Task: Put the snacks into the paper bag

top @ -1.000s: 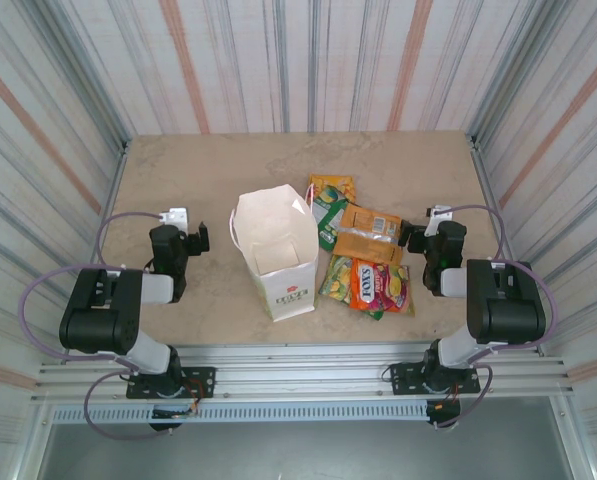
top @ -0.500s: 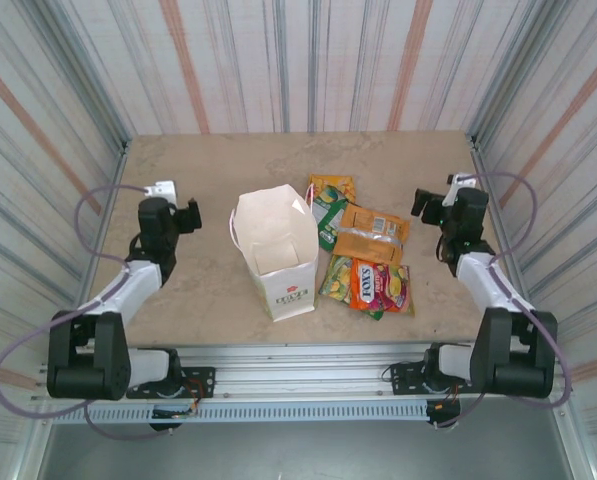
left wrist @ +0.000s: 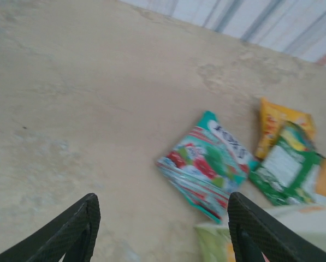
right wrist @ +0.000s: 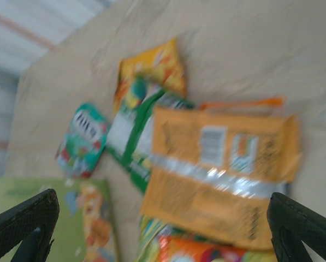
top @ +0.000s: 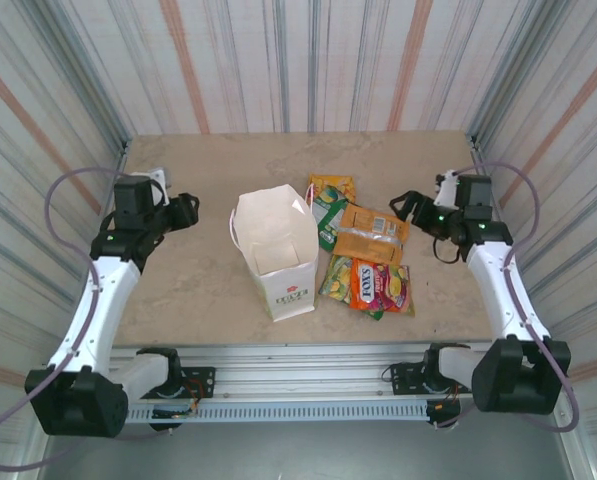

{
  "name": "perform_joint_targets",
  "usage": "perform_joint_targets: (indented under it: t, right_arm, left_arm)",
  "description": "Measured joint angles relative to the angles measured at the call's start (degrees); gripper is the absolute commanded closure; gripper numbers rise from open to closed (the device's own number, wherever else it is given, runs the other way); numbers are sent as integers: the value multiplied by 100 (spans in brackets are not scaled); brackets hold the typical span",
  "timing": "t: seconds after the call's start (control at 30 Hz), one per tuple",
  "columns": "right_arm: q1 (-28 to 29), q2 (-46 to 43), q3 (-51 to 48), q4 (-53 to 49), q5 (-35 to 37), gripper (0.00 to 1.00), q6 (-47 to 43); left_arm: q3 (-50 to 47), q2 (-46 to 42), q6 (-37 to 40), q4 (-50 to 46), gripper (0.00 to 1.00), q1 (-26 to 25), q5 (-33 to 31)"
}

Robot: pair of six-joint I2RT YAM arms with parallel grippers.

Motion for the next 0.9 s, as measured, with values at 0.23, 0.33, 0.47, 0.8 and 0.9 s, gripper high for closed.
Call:
perform_joint_targets:
  t: [0.23,0.33,0.47,0.8,0.9]
  right_arm:
    - [1217,-658,-59,-210,225,2,686]
    - [1665,-929,-227,-68,330,4,1084]
    - [2085,-1060,-496,208,422,4,1547]
    - [2743,-772,-629,673,640,5,2028]
    - [2889,-675,-776,883,680,5,2127]
  left_arm:
    - [1259,-284,-634,-1738,38,-422,765]
    - [1672,-225,-844,-2382,40,-715,1045]
    - [1941,-20,-981,-3023,40,-1244,1360]
    - [1814,201,-1244,-3532,41,-1871,1569]
    - [1725,205,-1379,-3412,44,-1871,1565]
